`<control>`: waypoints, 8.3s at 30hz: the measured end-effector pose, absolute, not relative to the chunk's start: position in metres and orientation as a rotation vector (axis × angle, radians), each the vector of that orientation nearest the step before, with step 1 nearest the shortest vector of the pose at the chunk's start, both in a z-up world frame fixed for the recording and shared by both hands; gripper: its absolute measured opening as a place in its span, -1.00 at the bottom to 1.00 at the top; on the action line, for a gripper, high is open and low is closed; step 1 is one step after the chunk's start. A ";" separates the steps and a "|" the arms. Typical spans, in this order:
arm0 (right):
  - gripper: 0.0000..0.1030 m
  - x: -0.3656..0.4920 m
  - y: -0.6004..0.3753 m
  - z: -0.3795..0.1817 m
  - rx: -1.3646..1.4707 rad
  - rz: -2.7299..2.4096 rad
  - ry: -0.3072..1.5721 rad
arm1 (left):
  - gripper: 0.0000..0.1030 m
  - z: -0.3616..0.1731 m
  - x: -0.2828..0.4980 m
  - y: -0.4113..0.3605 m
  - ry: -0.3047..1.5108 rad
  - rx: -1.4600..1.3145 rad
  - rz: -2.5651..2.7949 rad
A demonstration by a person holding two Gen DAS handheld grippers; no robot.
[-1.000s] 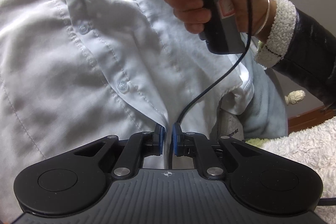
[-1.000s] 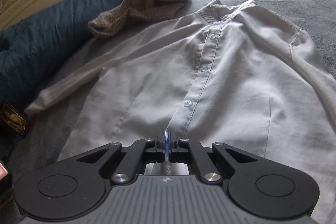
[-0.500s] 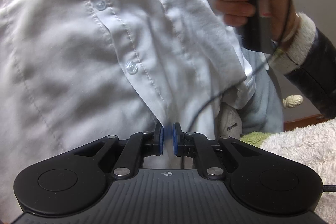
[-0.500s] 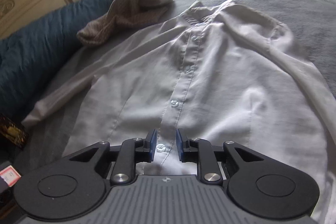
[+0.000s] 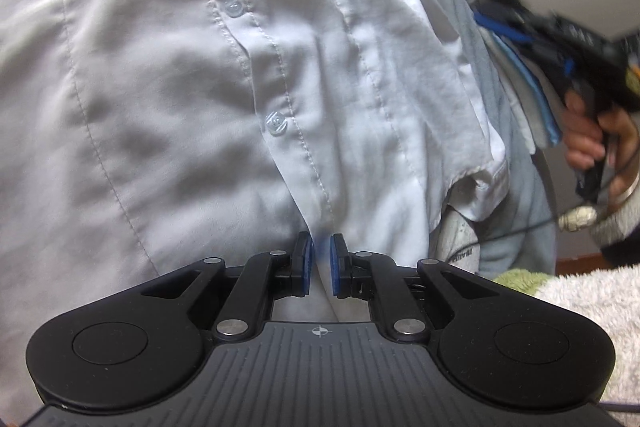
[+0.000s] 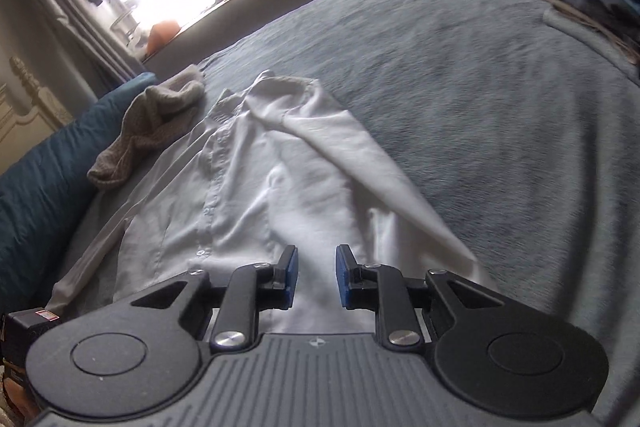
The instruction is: Fold clothes
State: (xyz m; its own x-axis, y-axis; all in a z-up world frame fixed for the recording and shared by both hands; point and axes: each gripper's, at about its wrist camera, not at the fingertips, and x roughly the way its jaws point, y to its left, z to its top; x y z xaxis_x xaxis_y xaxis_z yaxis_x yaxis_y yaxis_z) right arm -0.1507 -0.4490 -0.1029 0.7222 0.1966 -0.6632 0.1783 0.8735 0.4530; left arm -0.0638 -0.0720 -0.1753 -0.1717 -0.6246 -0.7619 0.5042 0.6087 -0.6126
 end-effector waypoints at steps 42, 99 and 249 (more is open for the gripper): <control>0.13 -0.247 -0.512 -0.162 0.618 -0.257 0.979 | -0.42 -0.124 -0.071 -0.079 1.040 0.217 -0.903; -0.81 -0.254 -0.491 -0.183 0.486 -0.362 1.059 | -0.18 -0.156 -0.089 -0.111 1.109 0.336 -1.062; 0.06 -0.123 -0.670 -0.029 0.372 -0.688 0.730 | -0.02 -0.161 -0.062 -0.096 1.294 0.097 -1.031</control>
State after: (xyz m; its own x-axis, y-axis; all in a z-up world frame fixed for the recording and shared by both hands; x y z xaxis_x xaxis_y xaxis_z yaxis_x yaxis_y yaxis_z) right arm -0.1229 -0.6695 -0.0289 0.5430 -0.4408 -0.7147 0.6872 0.7224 0.0766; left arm -0.0624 -0.0964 -0.1614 -0.0821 -0.5704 -0.8173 0.6692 0.5761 -0.4693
